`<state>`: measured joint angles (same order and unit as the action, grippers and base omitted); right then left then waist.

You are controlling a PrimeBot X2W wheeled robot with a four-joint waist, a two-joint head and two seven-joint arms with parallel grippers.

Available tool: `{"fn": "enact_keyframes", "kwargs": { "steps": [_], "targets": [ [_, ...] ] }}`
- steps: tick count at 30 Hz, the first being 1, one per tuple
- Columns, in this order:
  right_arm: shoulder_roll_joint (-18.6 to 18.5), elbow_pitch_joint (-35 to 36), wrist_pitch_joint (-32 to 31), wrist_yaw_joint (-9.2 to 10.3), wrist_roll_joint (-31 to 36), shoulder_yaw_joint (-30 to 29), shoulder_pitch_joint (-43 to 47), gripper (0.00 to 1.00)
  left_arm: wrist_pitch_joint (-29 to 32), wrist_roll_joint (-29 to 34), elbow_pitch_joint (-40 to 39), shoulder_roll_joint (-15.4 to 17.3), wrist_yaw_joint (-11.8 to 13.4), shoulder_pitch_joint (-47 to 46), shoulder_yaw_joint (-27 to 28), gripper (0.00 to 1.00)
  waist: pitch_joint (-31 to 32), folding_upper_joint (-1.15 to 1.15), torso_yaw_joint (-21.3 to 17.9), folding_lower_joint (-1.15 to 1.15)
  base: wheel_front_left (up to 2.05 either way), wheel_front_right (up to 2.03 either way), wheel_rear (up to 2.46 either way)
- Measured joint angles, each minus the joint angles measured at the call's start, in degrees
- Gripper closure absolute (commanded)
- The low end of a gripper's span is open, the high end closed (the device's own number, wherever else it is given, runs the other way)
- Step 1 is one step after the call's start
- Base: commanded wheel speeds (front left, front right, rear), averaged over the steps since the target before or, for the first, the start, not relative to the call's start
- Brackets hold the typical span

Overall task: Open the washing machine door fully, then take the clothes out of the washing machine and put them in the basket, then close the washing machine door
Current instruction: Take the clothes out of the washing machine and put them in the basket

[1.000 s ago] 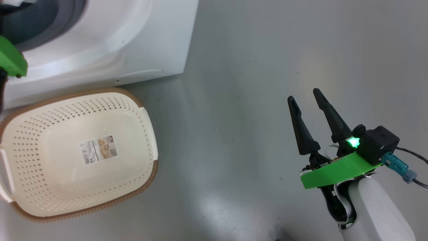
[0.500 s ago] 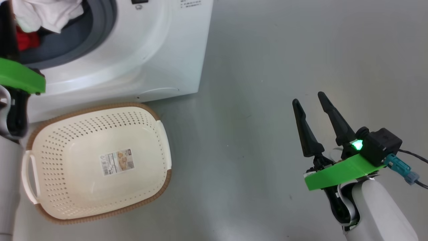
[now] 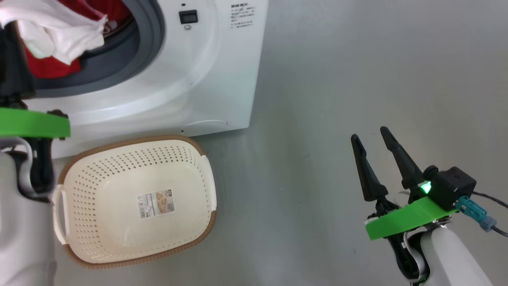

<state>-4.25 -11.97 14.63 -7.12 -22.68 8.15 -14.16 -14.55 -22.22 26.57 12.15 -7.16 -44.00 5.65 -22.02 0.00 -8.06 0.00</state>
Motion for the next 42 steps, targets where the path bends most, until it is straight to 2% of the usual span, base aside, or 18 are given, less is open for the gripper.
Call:
{"fn": "enact_keyframes", "kwargs": {
  "steps": [17,24,30,42],
  "targets": [
    [-0.75,-0.31,0.0,0.0,-0.01,-0.2,1.49,0.0,-0.16,-0.03,-20.87,-2.74,-0.01,11.45,3.54,1.0,3.52,0.0,2.21,0.0,0.0,0.0,0.0],
    [-0.87,-0.34,0.0,0.0,-0.01,-0.18,2.46,0.0,-0.16,0.31,-25.82,-3.7,-0.01,14.27,3.41,1.0,4.06,0.0,2.82,0.0,0.0,0.0,0.0],
    [-0.87,-0.32,0.0,0.0,-0.01,-0.04,2.46,0.0,-0.16,2.31,-25.65,-4.16,-0.01,17.22,2.56,1.0,3.79,0.0,2.84,0.0,0.0,0.0,0.0],
    [-0.86,0.1,0.0,0.0,-0.01,0.01,2.3,0.0,-0.16,3.55,-16.64,-6.79,-0.01,21.76,1.38,1.0,1.48,0.0,2.55,0.0,0.0,0.0,0.0]
  ]
}}
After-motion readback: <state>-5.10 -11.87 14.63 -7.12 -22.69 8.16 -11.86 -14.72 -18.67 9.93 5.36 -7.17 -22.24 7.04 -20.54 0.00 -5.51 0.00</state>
